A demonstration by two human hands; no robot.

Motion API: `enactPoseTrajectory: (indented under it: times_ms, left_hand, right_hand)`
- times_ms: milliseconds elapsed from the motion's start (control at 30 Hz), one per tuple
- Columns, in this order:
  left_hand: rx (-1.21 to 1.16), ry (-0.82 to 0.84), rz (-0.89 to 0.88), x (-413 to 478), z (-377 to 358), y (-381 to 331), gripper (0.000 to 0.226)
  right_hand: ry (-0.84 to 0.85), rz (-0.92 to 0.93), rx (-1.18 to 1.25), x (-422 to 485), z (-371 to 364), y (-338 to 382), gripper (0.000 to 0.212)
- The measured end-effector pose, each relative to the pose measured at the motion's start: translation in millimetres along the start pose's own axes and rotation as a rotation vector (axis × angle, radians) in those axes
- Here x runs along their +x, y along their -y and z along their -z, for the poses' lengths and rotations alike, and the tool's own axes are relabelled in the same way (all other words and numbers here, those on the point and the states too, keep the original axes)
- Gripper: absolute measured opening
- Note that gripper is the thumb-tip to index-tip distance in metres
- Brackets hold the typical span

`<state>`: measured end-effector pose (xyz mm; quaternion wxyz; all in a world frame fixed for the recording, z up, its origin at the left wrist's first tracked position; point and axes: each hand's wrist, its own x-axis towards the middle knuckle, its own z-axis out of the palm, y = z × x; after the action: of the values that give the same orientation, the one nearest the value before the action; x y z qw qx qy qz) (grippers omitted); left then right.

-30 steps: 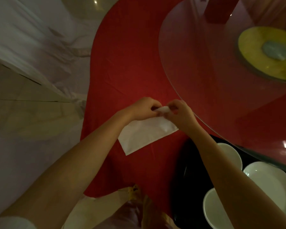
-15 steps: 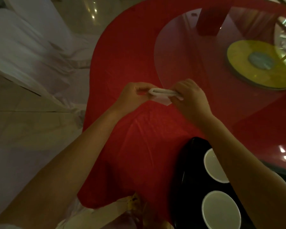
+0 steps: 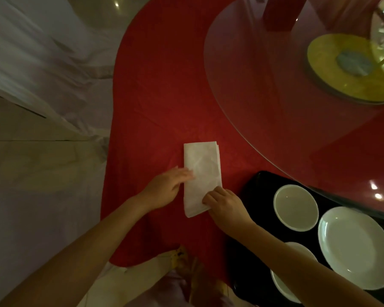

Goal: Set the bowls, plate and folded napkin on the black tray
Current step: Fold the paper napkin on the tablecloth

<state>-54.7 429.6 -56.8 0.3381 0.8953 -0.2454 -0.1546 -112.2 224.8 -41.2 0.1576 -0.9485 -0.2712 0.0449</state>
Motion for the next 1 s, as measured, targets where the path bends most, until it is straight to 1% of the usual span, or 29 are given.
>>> enactPoseTrajectory:
  times_ms: [33,67,167,233,333,400,433,467,500,533,567,600,633,667,700,733,767,833,933,1000]
  left_hand:
    - [0.064,-0.036,-0.018,11,-3,-1,0.048]
    - [0.139,-0.025,-0.035,23,-8,-3,0.047]
    - [0.386,0.148,-0.045,48,-33,-4,0.052]
    - [0.508,0.197,-0.073,52,-48,2,0.055]
    - [0.611,0.164,-0.115,49,-56,11,0.056]
    - [0.615,0.195,-0.122,48,-53,11,0.058]
    - [0.575,0.238,-0.119,49,-48,9,0.058]
    - [0.464,0.286,-0.092,51,-42,4,0.058]
    - [0.283,0.318,-0.05,52,-33,0,0.054]
    - [0.003,0.309,0.039,52,-22,-4,0.048]
    - [-0.283,0.264,0.145,50,-10,-8,0.042]
    - [-0.538,0.207,0.211,46,1,-11,0.041]
    - [-0.698,0.139,0.219,41,9,-12,0.048]
    - [-0.792,0.091,0.196,36,15,-11,0.057]
    - [-0.859,0.067,0.168,32,17,-10,0.064]
    - [-0.899,0.056,0.149,29,18,-8,0.065]
    - [-0.907,0.047,0.144,29,17,-6,0.062]
    - [-0.853,-0.027,0.164,35,11,-3,0.045]
    - [-0.809,-0.301,0.295,50,-1,-1,0.02]
    - [-0.878,-0.43,0.4,59,-6,-1,0.013]
  right_hand:
    - [0.004,-0.001,-0.008,-1,-1,1,0.017]
    - [0.005,0.004,-0.019,-1,-3,2,0.016]
    - [-0.009,0.021,-0.028,-4,-6,4,0.014]
    - [-0.025,0.029,-0.034,-5,-8,4,0.013]
    - [-0.054,0.03,-0.014,-5,-8,4,0.014]
    - [-0.072,0.024,0.026,-4,-7,2,0.016]
    - [-0.077,0.011,0.064,-2,-5,1,0.017]
    - [-0.083,-0.012,0.119,1,-2,-1,0.018]
    - [-0.09,-0.042,0.177,5,1,-3,0.019]
    - [-0.102,-0.073,0.227,11,5,-7,0.019]
    - [-0.111,-0.106,0.269,17,9,-10,0.019]
    - [-0.109,-0.143,0.312,25,14,-14,0.02]
    - [-0.096,-0.182,0.361,33,18,-18,0.022]
    - [-0.082,-0.218,0.411,43,22,-22,0.023]
    - [-0.07,-0.248,0.448,53,25,-27,0.024]
    - [-0.068,-0.277,0.468,63,28,-30,0.024]
    - [-0.077,-0.311,0.484,72,30,-34,0.023]
    - [-0.104,-0.405,0.552,86,31,-42,0.021]
    - [-0.125,-0.582,0.689,100,26,-54,0.029]
    - [-0.107,-0.683,0.727,105,19,-61,0.034]
